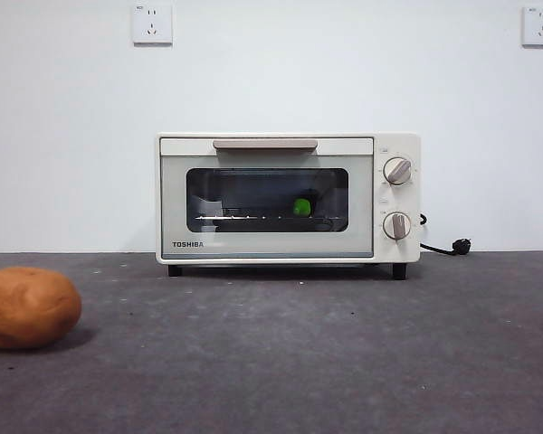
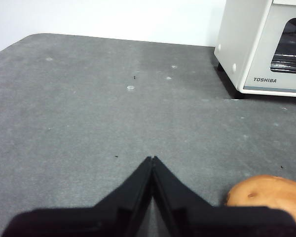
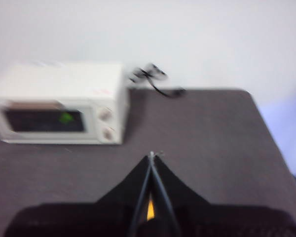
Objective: Take the eggplant from the table,put the eggplant in the oven
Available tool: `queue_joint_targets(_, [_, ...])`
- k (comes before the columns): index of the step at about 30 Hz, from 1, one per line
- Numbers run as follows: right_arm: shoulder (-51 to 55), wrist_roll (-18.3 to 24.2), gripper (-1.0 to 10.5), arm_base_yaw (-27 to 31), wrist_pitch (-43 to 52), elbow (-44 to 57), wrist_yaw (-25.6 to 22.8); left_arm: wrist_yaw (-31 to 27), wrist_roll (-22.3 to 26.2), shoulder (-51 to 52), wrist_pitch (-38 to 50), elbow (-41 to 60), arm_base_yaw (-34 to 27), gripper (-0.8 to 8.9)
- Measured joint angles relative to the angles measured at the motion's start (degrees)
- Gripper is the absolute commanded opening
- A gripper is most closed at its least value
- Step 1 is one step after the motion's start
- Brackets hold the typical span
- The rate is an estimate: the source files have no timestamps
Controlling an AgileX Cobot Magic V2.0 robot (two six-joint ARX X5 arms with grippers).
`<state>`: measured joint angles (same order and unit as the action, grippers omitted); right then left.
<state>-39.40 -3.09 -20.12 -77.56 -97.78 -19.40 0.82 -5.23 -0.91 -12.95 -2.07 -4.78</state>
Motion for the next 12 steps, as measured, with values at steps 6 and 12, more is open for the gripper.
queue_joint_targets(6, [10.58,1.25,0.0,9.92,5.7,14.67,4.59,0.0,0.0,0.0,0.02,0.0,0.0,-0.04])
queue_joint_targets(12, [23.08,1.62,0.0,15.28,25.77,30.69,11.1,0.0,0.0,0.0,0.02,0.0,0.0,-0.04])
